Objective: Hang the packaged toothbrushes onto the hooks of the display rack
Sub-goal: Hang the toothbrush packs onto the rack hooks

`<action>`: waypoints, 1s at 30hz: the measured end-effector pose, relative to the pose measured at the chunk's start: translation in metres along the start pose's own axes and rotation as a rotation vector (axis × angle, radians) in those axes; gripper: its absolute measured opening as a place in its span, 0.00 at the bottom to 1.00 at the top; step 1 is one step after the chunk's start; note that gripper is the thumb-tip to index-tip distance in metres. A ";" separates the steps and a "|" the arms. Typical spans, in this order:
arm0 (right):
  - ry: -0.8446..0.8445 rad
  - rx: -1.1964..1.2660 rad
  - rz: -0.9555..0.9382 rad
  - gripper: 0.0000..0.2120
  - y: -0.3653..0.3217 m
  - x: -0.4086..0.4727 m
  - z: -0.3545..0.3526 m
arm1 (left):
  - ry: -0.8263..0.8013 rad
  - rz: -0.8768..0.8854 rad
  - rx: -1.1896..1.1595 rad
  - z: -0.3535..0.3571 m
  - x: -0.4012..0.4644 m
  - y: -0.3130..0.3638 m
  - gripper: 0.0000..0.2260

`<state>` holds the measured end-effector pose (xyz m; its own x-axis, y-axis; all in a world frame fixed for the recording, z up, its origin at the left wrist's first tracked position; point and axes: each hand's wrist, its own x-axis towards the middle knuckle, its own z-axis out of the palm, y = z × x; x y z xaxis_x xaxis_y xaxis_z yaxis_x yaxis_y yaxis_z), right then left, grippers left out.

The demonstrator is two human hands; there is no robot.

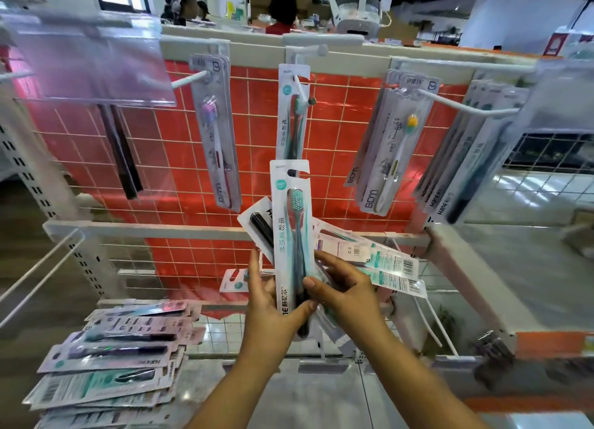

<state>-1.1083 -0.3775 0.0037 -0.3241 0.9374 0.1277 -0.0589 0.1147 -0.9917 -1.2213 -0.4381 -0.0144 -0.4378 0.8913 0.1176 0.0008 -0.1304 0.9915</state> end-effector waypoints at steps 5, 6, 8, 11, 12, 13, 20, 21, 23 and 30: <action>-0.004 -0.105 0.007 0.27 -0.003 -0.007 0.007 | -0.014 -0.017 -0.016 -0.025 -0.003 0.009 0.23; 0.000 -0.127 0.008 0.26 -0.005 -0.008 0.008 | -0.010 -0.020 -0.020 -0.031 -0.003 0.011 0.21; -0.020 -0.178 0.002 0.22 -0.008 -0.010 0.011 | 0.004 -0.029 -0.044 -0.045 -0.002 0.016 0.20; -0.095 -0.300 0.009 0.21 -0.016 -0.013 0.013 | 0.021 -0.061 -0.104 -0.070 0.002 0.022 0.20; -0.117 -0.346 0.010 0.21 -0.018 -0.013 0.014 | 0.014 -0.064 -0.125 -0.078 0.003 0.023 0.21; -0.130 -0.383 0.007 0.21 -0.021 -0.013 0.014 | -0.002 -0.062 -0.142 -0.087 0.005 0.025 0.21; -0.200 -0.548 -0.050 0.22 -0.042 -0.013 0.024 | -0.180 -0.089 -0.132 -0.140 0.009 0.030 0.30; -0.212 -0.574 -0.062 0.23 -0.044 -0.014 0.026 | -0.210 -0.093 -0.122 -0.146 0.009 0.031 0.32; -0.242 -0.609 -0.069 0.23 -0.047 -0.017 0.029 | -0.268 -0.117 -0.101 -0.158 0.009 0.031 0.37; -0.405 -0.786 -0.003 0.23 -0.066 -0.026 0.040 | -0.445 -0.250 -0.023 -0.185 0.000 0.025 0.45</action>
<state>-1.1335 -0.4228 0.0663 -0.6433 0.7653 -0.0212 0.5576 0.4494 -0.6980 -1.3873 -0.5212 -0.0003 0.0028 0.9944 -0.1059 -0.0772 0.1057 0.9914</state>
